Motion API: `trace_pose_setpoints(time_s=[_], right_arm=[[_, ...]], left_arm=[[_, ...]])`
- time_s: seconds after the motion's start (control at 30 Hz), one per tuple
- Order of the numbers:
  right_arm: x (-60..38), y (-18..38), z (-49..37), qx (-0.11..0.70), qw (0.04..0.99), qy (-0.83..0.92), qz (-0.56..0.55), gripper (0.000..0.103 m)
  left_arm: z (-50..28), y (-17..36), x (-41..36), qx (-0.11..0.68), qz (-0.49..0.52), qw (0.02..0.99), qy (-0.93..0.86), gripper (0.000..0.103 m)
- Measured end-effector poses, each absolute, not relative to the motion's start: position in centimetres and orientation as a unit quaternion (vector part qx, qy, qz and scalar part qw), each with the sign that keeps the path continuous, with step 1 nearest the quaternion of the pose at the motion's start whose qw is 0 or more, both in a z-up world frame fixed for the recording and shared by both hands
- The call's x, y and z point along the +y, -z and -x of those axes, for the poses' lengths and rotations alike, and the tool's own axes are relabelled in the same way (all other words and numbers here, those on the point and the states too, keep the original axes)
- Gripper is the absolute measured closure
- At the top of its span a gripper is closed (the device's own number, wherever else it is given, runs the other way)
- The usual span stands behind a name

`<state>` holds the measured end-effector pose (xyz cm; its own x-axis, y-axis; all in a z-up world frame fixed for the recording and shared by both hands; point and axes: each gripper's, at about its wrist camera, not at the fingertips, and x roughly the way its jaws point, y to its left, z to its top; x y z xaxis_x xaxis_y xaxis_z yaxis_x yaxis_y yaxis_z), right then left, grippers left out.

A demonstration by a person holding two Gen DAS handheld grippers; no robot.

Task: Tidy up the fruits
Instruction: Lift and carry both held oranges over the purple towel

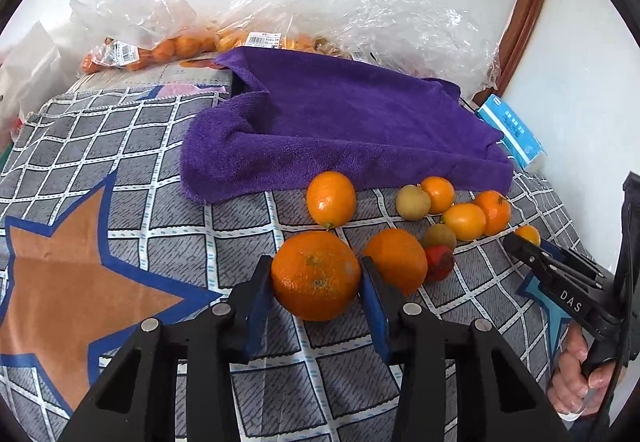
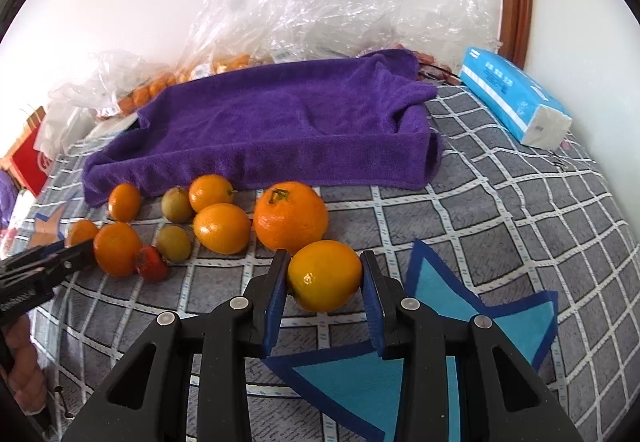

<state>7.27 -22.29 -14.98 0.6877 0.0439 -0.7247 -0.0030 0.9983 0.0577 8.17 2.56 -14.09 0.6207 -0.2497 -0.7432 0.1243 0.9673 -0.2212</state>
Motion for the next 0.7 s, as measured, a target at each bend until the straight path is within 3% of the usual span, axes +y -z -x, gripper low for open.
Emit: trace_pose_setpoints(time_s=[0.7], right_arm=[[-23.1, 7.2, -11.1, 0.332, 0.942, -0.027, -0.038, 0.068]], left_arm=[[-14.0, 7.0, 3.1, 0.381, 0.078, 0.919, 0.063, 0.063]])
